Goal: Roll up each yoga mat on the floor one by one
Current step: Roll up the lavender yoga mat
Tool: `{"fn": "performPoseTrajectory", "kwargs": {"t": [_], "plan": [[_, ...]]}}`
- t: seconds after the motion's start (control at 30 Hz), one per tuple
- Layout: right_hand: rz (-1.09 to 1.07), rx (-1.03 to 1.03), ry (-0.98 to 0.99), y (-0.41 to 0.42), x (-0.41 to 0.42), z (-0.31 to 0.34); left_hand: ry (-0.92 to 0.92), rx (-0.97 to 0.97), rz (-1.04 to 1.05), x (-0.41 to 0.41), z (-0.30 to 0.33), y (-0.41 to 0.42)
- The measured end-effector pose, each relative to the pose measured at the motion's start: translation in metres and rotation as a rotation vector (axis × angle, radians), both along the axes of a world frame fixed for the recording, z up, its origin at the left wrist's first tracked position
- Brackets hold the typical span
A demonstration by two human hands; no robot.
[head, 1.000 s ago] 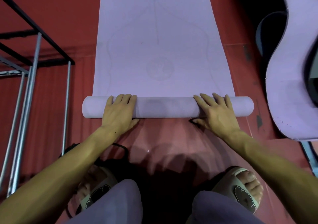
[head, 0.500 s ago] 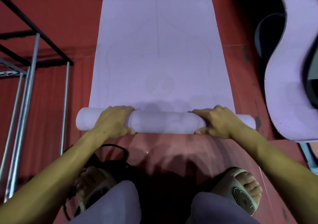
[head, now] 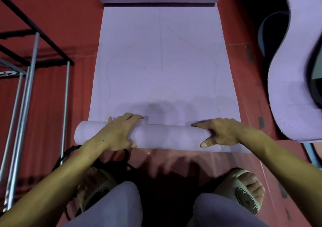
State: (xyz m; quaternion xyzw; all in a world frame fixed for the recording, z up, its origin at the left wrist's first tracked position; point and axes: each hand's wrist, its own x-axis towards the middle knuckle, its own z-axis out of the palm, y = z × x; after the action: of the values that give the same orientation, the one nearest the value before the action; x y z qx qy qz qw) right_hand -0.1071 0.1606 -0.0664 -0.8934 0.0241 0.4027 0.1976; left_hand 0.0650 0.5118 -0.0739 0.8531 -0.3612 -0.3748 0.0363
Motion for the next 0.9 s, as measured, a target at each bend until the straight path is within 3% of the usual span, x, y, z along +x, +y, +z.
{"fn": "performPoseTrajectory", "kwargs": {"t": [0.17, 0.27, 0.53, 0.67, 0.8, 0.9], "plan": [[0.002, -0.08, 0.011, 0.001, 0.008, 0.002, -0.057, -0.085, 0.054, -0.007, 0.002, 0.003], [-0.074, -0.084, -0.122, -0.003, -0.001, -0.001, -0.11, -0.094, 0.056, -0.01, 0.0, 0.002], [-0.186, -0.056, -0.385, -0.008, -0.003, -0.004, -0.232, 0.097, 0.047, -0.004, 0.017, -0.023], [-0.224, -0.006, -0.274, -0.005, 0.008, 0.002, -0.192, 0.065, 0.113, 0.001, 0.018, -0.025], [-0.188, -0.101, -0.343, 0.005, 0.012, 0.006, -0.296, 0.001, 0.172, 0.004, 0.011, -0.02], [-0.204, -0.303, -0.535, 0.019, 0.005, 0.003, -0.375, -0.046, 0.216, -0.002, 0.003, -0.02]]}}
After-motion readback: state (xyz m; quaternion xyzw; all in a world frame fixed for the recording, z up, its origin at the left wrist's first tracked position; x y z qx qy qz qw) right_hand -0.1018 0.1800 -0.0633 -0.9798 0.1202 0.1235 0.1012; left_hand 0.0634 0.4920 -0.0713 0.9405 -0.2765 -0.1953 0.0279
